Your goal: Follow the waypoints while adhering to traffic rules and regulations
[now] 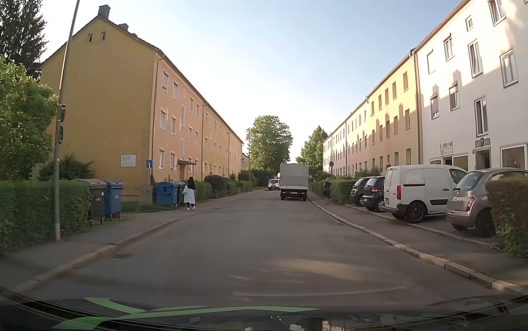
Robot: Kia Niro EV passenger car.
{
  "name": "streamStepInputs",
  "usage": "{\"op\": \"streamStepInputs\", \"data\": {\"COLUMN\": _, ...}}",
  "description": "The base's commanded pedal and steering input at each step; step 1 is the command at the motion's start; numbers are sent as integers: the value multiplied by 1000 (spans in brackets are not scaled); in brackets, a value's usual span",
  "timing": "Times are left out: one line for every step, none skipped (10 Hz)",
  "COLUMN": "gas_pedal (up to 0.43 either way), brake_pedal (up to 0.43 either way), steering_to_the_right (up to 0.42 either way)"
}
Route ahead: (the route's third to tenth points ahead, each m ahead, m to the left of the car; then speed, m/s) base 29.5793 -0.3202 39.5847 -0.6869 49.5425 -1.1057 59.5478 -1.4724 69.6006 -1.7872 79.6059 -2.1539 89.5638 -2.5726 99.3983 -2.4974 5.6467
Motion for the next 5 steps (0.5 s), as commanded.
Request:
{"op": "streamStepInputs", "data": {"gas_pedal": 0, "brake_pedal": 220, "steering_to_the_right": 55}}
{"op": "streamStepInputs", "data": {"gas_pedal": 0, "brake_pedal": 226, "steering_to_the_right": 61}}
{"op": "streamStepInputs", "data": {"gas_pedal": 0, "brake_pedal": 226, "steering_to_the_right": 67}}
{"op": "streamStepInputs", "data": {"gas_pedal": 0, "brake_pedal": 226, "steering_to_the_right": 76}}
{"op": "streamStepInputs", "data": {"gas_pedal": 0, "brake_pedal": 226, "steering_to_the_right": 82}}
